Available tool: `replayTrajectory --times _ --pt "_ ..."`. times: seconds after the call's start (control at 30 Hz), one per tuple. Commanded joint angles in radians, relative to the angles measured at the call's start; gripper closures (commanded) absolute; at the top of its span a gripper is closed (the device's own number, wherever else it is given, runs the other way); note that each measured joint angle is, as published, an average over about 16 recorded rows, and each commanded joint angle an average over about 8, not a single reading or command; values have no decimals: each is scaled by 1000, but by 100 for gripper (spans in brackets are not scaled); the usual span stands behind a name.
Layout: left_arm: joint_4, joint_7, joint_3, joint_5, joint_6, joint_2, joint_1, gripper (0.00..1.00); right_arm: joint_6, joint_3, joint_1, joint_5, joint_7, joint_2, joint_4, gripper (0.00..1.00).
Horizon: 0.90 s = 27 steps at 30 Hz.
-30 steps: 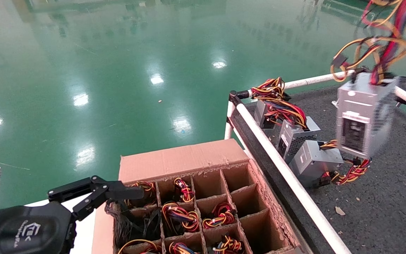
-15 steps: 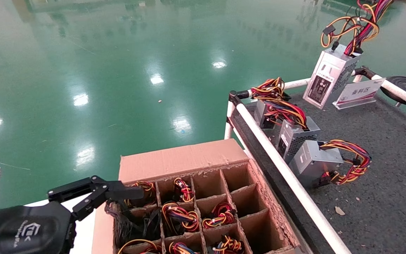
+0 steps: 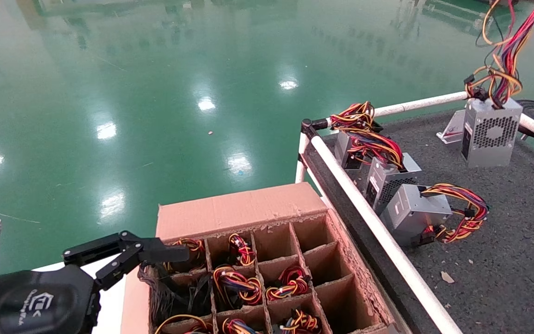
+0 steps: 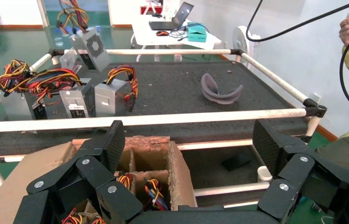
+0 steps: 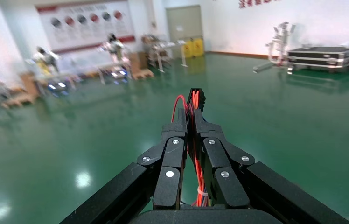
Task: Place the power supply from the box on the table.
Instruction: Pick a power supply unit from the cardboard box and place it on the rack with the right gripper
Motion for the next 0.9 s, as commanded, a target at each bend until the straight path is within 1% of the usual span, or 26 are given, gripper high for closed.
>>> replayTrajectory --times 0.03,0.27,0.4,0.63,0.9 --pt "0 0 0 0 0 0 0 0 35 -4 0 -8 -25 -14 -16 100" --pt "0 0 0 0 0 0 0 0 126 -18 -26 -30 -115 -48 -28 100" --pt "0 0 0 0 0 0 0 0 156 -17 -44 -29 -150 -70 -33 100" --pt "0 0 0 0 0 0 0 0 167 -5 -64 -12 -175 -111 -39 100" --pt "0 0 1 0 0 0 0 0 169 9 -53 9 -182 -156 -39 100"
